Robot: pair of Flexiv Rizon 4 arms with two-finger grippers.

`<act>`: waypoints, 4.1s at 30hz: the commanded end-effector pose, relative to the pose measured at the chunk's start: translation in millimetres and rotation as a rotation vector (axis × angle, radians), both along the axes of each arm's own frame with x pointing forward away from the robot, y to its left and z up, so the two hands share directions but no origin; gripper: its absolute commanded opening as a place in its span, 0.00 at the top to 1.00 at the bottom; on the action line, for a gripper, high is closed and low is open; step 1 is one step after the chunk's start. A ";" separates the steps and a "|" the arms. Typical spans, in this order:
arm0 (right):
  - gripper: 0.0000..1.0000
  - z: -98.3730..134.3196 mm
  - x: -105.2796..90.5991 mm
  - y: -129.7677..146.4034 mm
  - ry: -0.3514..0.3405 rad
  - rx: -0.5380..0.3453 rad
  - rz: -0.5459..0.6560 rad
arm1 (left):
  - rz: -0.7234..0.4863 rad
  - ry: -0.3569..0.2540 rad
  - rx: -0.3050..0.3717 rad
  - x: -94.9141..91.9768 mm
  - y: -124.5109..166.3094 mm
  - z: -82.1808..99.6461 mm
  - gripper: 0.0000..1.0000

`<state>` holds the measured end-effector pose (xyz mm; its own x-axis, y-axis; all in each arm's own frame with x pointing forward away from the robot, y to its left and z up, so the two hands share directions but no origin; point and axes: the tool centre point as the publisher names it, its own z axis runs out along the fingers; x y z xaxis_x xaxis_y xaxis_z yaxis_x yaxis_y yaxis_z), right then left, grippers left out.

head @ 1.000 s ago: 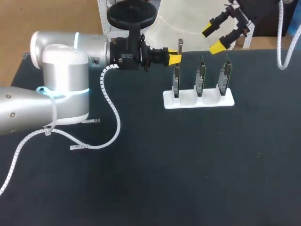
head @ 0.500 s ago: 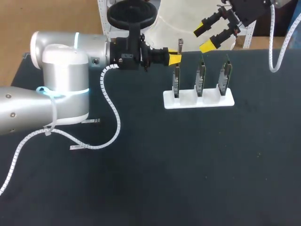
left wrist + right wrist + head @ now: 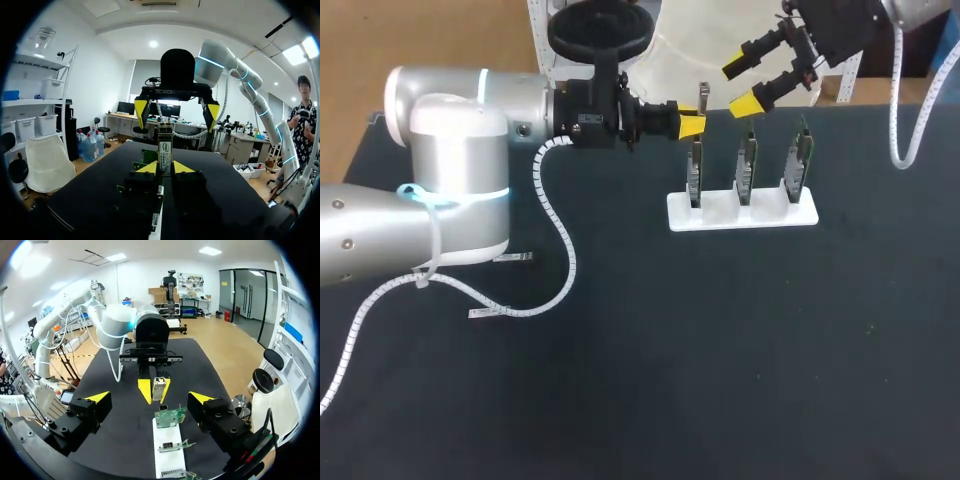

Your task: Pick up the optical module with the left hand, and insert it into the network port with the right hand.

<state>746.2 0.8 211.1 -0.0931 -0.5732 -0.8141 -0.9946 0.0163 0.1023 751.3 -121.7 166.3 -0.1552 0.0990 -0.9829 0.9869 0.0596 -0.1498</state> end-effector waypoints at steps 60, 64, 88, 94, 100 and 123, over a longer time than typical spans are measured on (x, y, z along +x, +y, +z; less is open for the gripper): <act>1.00 -8.3 17.2 34.5 0.034 0.003 0.038 | 0.004 -0.003 -0.002 -1.2 0.1 -0.5 1.00; 1.00 -8.2 17.2 34.6 0.032 0.003 0.039 | 0.004 -0.003 -0.002 -1.2 0.1 -0.5 1.00; 1.00 -6.9 16.4 31.0 0.028 0.010 0.041 | -0.011 -0.067 0.103 -4.8 9.1 6.1 0.00; 1.00 -7.1 16.1 31.5 0.024 0.002 0.043 | -0.022 -0.074 0.191 -8.0 16.4 -2.5 0.00; 1.00 -5.7 14.9 29.4 0.019 -0.004 0.041 | -0.007 -0.054 0.273 -7.8 25.6 -18.3 0.00; 1.00 -3.2 9.3 24.7 0.005 -0.011 0.031 | -0.012 -0.034 0.408 0.4 30.2 -40.3 0.00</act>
<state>759.9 26.5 207.7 -0.0804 -0.5856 -0.8066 -0.9933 -0.0204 0.1138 747.4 -89.4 124.9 -0.1180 0.4717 -0.8738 0.9917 0.1010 -0.0794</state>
